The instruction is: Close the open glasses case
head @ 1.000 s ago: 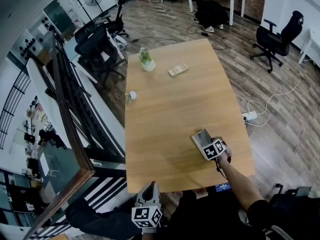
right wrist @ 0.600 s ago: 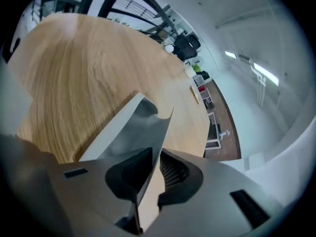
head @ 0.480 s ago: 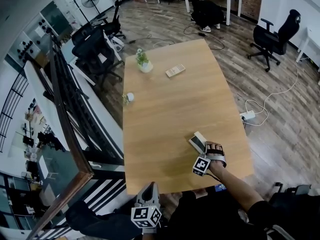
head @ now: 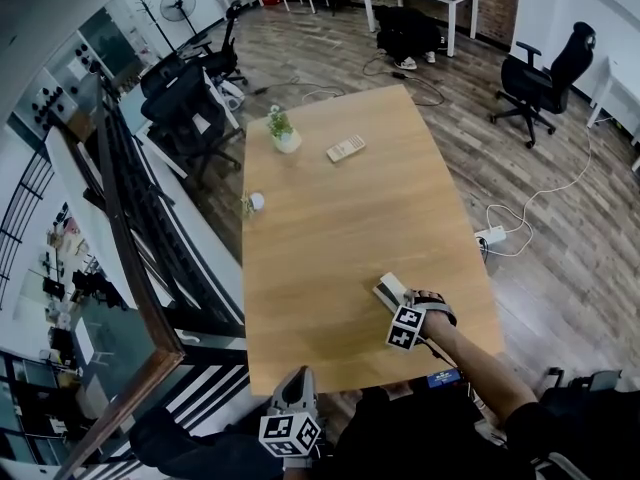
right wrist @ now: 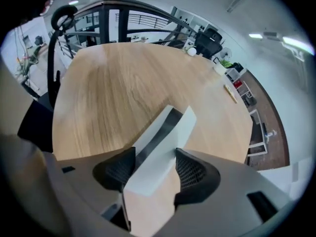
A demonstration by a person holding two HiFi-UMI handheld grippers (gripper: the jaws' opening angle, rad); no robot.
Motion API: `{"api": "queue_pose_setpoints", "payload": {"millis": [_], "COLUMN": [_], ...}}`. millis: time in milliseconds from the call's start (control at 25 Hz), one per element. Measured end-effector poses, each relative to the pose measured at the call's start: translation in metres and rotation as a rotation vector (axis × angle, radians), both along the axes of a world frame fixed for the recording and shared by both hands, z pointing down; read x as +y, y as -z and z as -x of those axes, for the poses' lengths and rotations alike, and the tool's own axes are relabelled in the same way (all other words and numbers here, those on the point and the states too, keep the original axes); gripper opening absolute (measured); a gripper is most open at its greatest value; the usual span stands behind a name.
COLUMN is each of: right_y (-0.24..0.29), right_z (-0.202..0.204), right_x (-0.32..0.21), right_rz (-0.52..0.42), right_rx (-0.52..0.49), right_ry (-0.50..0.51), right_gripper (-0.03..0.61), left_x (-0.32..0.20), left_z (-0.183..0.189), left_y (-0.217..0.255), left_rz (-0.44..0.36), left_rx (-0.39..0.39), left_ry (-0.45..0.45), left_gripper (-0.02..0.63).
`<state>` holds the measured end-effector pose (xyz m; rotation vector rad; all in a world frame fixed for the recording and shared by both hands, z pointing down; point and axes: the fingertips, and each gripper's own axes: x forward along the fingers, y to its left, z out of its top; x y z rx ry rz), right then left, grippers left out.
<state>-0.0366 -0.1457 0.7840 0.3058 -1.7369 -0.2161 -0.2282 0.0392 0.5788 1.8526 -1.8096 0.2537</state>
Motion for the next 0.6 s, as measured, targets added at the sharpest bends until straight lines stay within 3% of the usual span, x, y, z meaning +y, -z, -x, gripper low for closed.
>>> {"api": "queue_pose_setpoints", "payload": {"millis": [240, 440, 560, 600], "right_y": [-0.010, -0.019, -0.014, -0.011], "right_z": [0.011, 0.017, 0.020, 0.019], "right_x": [0.027, 0.032, 0.016, 0.009], "right_rz": [-0.025, -0.010, 0.057, 0.077], "right_rx": [0.038, 0.030, -0.026, -0.041], "right_ry": [0.097, 0.101, -0.014, -0.061], "right_gripper": [0.291, 0.288, 0.204, 0.139], "left_x": [0.002, 0.000, -0.002, -0.002], "left_z": [0.004, 0.001, -0.004, -0.006], "left_y": [-0.001, -0.001, 0.000, 0.000], "left_rz": [-0.004, -0.010, -0.016, -0.017], "left_rx": [0.046, 0.048, 0.051, 0.052], "left_ry": [0.044, 0.035, 0.029, 0.025], "left_gripper": [0.000, 0.000, 0.000, -0.002]}}
